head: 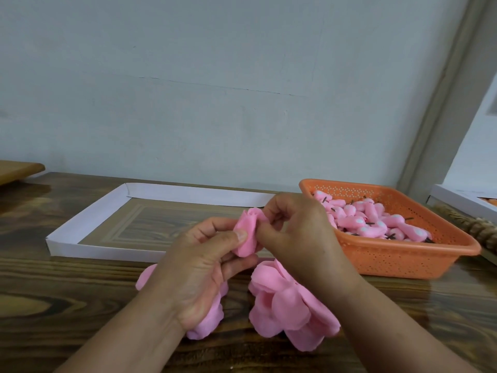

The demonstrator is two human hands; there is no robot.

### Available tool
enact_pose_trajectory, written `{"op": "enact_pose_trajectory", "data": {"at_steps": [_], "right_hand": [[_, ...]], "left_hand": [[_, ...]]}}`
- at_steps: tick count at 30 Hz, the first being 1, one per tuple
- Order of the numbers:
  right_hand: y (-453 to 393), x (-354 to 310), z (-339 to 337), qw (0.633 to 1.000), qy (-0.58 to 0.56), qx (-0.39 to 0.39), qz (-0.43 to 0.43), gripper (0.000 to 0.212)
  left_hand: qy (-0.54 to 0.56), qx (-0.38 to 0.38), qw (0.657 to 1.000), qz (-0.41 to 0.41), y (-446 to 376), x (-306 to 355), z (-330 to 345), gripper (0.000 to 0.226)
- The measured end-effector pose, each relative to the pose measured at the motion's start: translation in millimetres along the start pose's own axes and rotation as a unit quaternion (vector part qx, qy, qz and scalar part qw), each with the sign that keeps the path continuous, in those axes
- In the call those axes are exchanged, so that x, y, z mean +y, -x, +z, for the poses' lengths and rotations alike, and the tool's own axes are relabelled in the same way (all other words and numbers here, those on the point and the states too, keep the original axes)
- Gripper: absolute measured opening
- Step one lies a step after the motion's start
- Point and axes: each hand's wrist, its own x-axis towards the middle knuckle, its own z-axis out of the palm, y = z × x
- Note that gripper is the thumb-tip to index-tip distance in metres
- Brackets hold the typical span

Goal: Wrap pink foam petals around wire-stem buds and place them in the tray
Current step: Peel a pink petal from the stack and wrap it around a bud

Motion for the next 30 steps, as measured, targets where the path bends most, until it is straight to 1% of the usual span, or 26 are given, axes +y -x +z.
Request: {"op": "enact_pose_trajectory", "data": {"at_steps": [2,5,10,13,16,19,22,23,24,27,28,30], "right_hand": [[-1,-1,-1,0.998,-0.047,-0.015,0.025,0.026],[-2,-3,-5,0.993,-0.102,-0.047,0.040,0.019],[-1,-7,-8,0.987,-0.125,-0.094,0.043,0.013],[1,-9,-6,0.985,-0.126,-0.105,0.055,0.015],[1,-8,-6,0.989,-0.108,-0.077,0.059,0.017],[-1,-7,-7,0.986,-0.134,-0.065,0.081,0.015],[-3,-5,-9,0.982,-0.135,-0.098,0.084,0.033],[-3,-4,-11,0.983,-0.127,-0.111,0.078,0.034],[-4,-4,-12,0.983,-0.117,-0.123,0.068,0.029],[-5,-3,-16,0.986,-0.080,-0.138,0.039,0.006],[-6,-2,-16,0.987,-0.072,-0.138,0.036,0.003],[-6,0,-16,0.988,-0.058,-0.138,0.029,0.005]], "left_hand": [[-0.003,0.011,1.000,0.009,0,-1,1,0.026],[-0.007,0.025,1.000,0.013,0,-2,1,0.029],[-0.017,0.058,0.998,0.029,-1,-3,2,0.025],[-0.030,0.074,0.996,0.046,-1,-6,1,0.022],[-0.028,0.070,0.995,0.059,0,-7,4,0.018],[-0.026,0.065,0.996,0.058,1,-8,6,0.016],[-0.026,0.055,0.997,0.049,0,-10,6,0.020],[-0.028,0.053,0.997,0.045,0,-11,6,0.022],[-0.033,0.050,0.997,0.041,0,-11,6,0.024],[-0.047,0.041,0.997,0.036,0,-13,5,0.025],[-0.053,0.042,0.997,0.030,0,-13,4,0.024],[-0.066,0.036,0.997,0.008,0,-11,2,0.022]]}}
